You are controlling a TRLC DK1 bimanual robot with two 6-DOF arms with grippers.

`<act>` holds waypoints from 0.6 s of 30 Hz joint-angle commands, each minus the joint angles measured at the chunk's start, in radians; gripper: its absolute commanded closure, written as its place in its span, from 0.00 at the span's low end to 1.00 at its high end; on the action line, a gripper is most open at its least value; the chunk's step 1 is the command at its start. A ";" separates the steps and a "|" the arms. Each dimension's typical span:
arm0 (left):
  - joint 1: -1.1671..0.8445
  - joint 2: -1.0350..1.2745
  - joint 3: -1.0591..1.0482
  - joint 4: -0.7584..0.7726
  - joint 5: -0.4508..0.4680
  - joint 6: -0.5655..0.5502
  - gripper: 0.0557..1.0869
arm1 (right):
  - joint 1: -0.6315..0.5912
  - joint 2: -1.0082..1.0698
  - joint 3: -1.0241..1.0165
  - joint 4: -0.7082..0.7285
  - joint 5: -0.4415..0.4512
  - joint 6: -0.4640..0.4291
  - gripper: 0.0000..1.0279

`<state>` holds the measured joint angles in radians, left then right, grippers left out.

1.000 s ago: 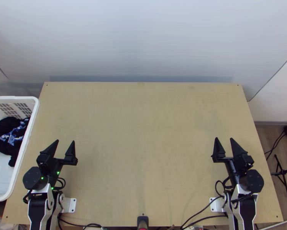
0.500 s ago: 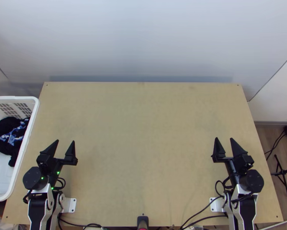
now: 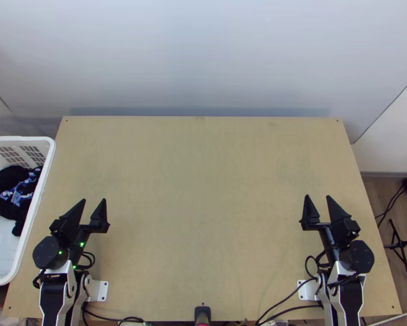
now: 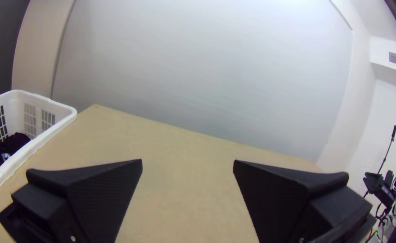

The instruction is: Fold the t-shirt

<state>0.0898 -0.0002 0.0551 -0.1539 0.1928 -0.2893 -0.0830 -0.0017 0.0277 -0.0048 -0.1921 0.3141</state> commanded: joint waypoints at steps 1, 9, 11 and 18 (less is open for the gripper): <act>0.005 -0.001 0.000 0.001 -0.012 -0.037 0.05 | 0.000 0.000 0.001 0.000 0.000 0.000 0.04; 0.021 -0.001 0.000 0.007 -0.124 0.035 0.05 | -0.141 -0.003 0.012 -0.008 0.002 -0.007 0.04; 0.030 0.000 -0.001 0.017 -0.125 0.154 0.05 | -0.193 -0.004 0.014 -0.011 -0.004 -0.004 0.04; 0.036 -0.001 0.002 -0.006 -0.135 0.200 0.05 | -0.297 -0.003 0.012 -0.029 0.013 -0.207 0.04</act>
<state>0.1165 -0.0013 0.0536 -0.1474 0.0685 -0.1410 -0.2714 -0.0051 0.0437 -0.0078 -0.1871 0.2485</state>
